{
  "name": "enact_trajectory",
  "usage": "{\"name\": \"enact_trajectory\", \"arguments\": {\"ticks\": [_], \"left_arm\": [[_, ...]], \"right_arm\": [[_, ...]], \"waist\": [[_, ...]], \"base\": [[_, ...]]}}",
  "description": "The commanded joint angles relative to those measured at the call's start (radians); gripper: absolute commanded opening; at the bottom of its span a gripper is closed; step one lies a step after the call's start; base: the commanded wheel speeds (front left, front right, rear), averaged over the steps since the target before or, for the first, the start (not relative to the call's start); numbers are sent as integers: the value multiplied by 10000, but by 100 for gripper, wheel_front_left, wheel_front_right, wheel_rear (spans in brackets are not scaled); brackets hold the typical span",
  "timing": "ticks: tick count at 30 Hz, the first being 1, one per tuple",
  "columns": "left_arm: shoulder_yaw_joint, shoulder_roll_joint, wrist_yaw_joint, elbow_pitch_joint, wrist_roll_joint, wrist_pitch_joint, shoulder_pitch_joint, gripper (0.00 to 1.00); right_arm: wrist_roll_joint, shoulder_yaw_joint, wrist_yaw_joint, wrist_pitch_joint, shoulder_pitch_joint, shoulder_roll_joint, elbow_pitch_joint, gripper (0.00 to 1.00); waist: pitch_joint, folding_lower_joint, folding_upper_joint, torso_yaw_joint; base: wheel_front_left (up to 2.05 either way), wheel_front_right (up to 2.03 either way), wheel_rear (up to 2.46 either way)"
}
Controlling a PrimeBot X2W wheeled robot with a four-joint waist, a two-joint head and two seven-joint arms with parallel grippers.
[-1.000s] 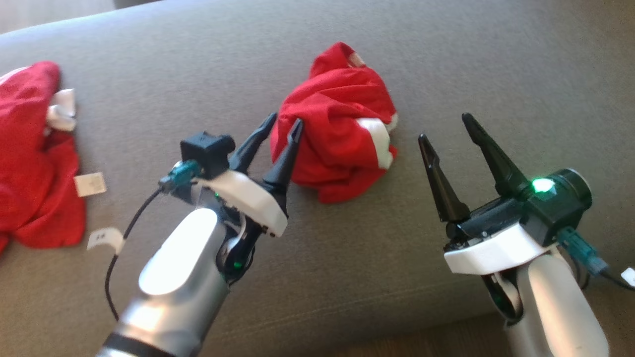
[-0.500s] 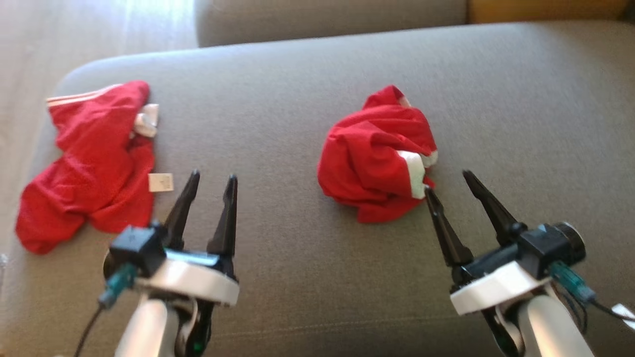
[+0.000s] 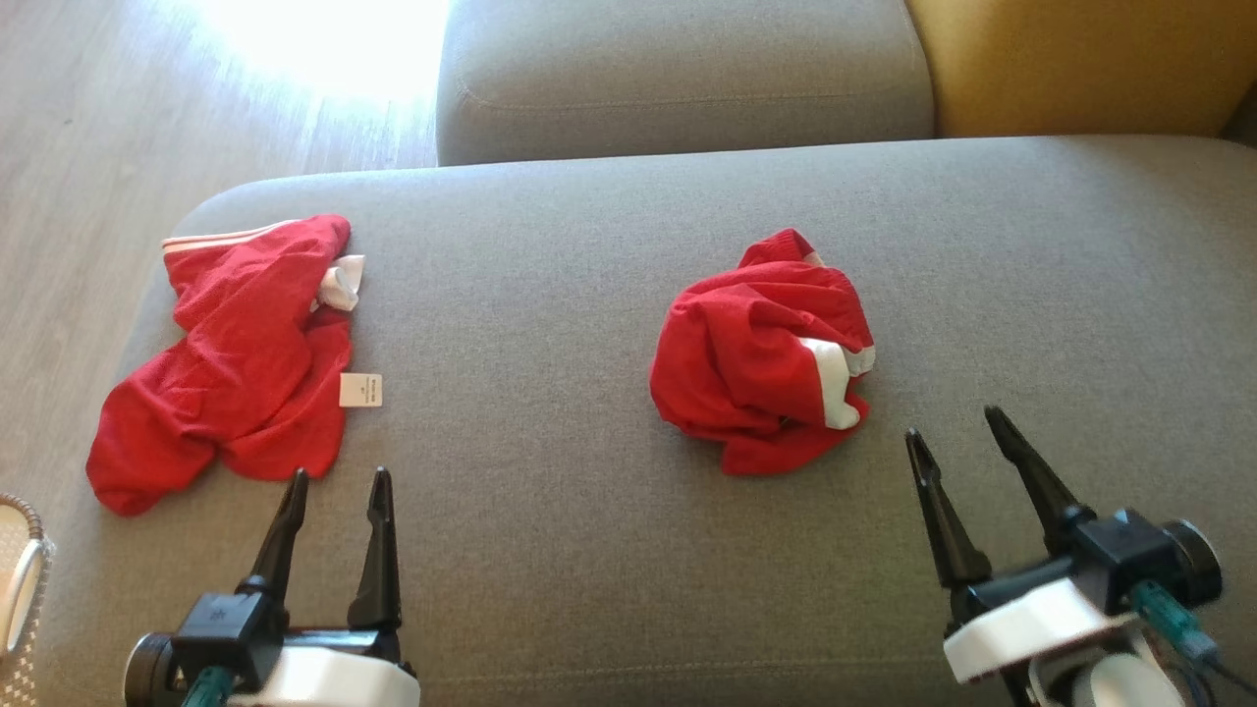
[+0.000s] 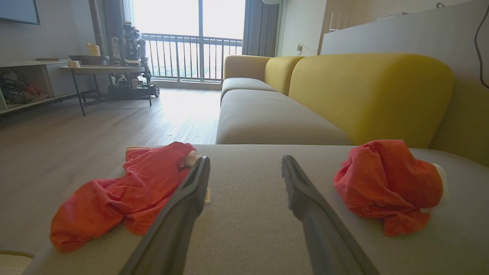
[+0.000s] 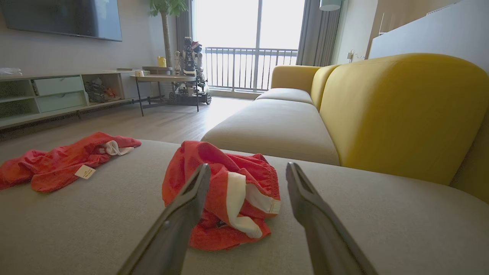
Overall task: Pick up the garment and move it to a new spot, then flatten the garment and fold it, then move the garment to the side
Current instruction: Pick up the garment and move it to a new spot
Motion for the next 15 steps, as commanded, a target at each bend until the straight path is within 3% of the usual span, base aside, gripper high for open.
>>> {"name": "enact_trajectory", "arguments": {"ticks": [1,15], "left_arm": [[345,-22,59,-428,7,-53,-399,100],[144,-23,209,-354,252,-53,-283,100]], "right_arm": [[-72,187,-2,-65,-156,-3,-286,100],[75,34,-2,-65,-13,-3,-410,100]], "waist": [[-9,1,0,31],[134,1,0,-25]], "base": [[0,0,0],[0,0,0]]}}
